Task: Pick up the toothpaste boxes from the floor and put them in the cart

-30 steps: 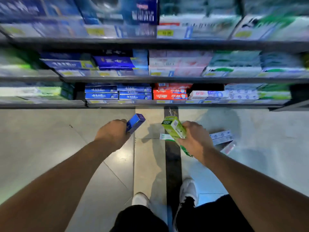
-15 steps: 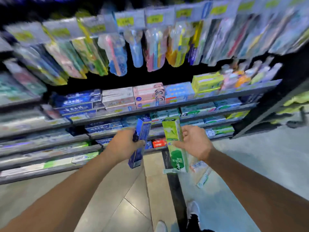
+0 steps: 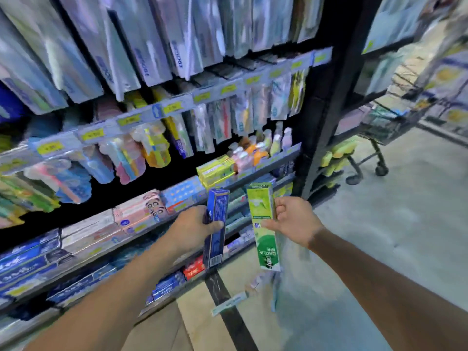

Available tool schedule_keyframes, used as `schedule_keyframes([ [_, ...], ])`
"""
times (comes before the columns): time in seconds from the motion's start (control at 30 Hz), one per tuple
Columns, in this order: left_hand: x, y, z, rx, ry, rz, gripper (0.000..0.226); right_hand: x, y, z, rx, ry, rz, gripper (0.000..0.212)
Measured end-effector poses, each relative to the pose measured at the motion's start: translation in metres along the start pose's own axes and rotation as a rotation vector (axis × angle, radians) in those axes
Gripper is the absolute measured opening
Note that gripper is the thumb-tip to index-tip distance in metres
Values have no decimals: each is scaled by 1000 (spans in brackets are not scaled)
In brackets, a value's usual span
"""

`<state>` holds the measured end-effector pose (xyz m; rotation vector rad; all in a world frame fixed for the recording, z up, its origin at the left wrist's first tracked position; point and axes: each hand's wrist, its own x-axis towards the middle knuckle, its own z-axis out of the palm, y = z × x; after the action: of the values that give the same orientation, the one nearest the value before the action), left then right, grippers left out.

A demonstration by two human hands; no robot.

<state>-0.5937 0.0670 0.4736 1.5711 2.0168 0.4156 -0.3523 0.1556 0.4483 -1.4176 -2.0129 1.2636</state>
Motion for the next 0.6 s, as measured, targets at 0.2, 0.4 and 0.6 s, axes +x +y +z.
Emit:
schedule_keyframes([
  [0.2, 96, 160, 72, 4, -90, 126, 23, 0, 90, -169, 23, 196, 67, 48],
  [0.4, 169, 310, 138, 12, -158, 264, 20, -8, 164, -317, -74, 379, 110, 37],
  [0.6, 256, 414, 189, -7, -239, 342, 18, 21, 231, -415, -82, 498, 266, 36],
])
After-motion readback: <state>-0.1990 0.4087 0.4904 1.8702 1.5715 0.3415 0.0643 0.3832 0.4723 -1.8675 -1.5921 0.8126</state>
